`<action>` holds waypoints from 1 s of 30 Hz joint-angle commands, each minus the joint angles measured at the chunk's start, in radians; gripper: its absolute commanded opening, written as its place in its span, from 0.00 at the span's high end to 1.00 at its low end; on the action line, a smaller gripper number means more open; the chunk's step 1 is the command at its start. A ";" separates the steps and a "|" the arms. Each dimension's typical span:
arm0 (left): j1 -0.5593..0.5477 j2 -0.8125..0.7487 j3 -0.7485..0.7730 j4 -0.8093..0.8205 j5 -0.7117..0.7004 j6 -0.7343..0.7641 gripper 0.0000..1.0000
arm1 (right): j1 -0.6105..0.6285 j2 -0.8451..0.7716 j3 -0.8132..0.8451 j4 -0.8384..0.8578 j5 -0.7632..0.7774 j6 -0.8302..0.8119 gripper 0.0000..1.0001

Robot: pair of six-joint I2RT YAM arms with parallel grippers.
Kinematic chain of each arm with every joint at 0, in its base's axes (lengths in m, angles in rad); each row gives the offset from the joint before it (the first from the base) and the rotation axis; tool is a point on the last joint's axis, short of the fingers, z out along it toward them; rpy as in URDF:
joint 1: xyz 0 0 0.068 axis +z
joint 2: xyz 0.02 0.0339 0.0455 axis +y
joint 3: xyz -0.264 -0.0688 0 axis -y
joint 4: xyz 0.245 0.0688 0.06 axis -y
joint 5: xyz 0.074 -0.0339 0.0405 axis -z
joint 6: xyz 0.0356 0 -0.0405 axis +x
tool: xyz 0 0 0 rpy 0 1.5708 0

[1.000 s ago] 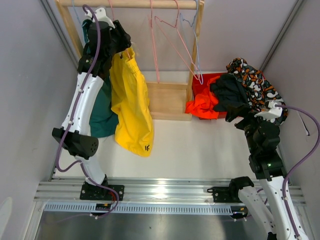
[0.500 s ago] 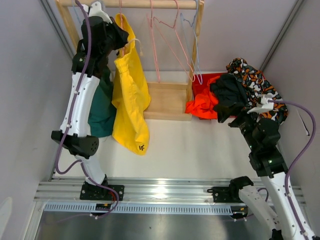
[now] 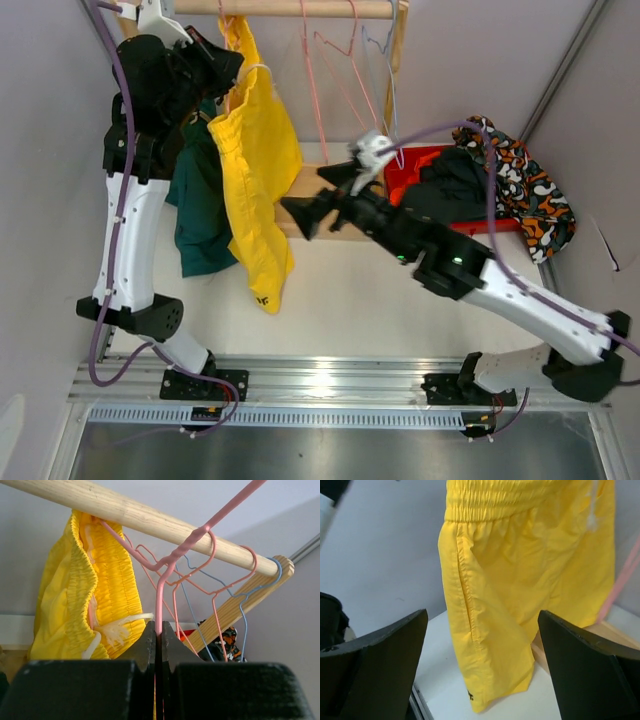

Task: Remove the shorts from the hanger

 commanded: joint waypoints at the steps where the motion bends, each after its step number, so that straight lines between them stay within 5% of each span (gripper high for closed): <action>1: 0.005 -0.057 -0.005 0.104 0.049 -0.024 1.00 | 0.038 0.149 0.089 0.062 0.089 -0.027 0.01; 14: 0.005 -0.165 -0.158 0.156 0.101 -0.082 1.00 | 0.070 0.544 0.287 0.248 0.118 -0.004 0.03; 16: 0.005 -0.176 -0.173 0.162 0.107 -0.080 1.00 | 0.071 0.576 0.294 0.257 0.126 -0.004 0.62; 17: 0.005 -0.176 -0.172 0.158 0.106 -0.076 1.00 | 0.079 0.579 0.291 0.256 0.138 -0.002 0.86; 18: 0.006 -0.173 -0.149 0.154 0.104 -0.068 1.00 | 0.090 0.578 0.271 0.248 0.161 0.001 1.00; 30: 0.085 -0.058 0.027 0.058 0.101 -0.013 1.00 | 0.484 0.329 -0.202 0.291 0.546 0.080 1.00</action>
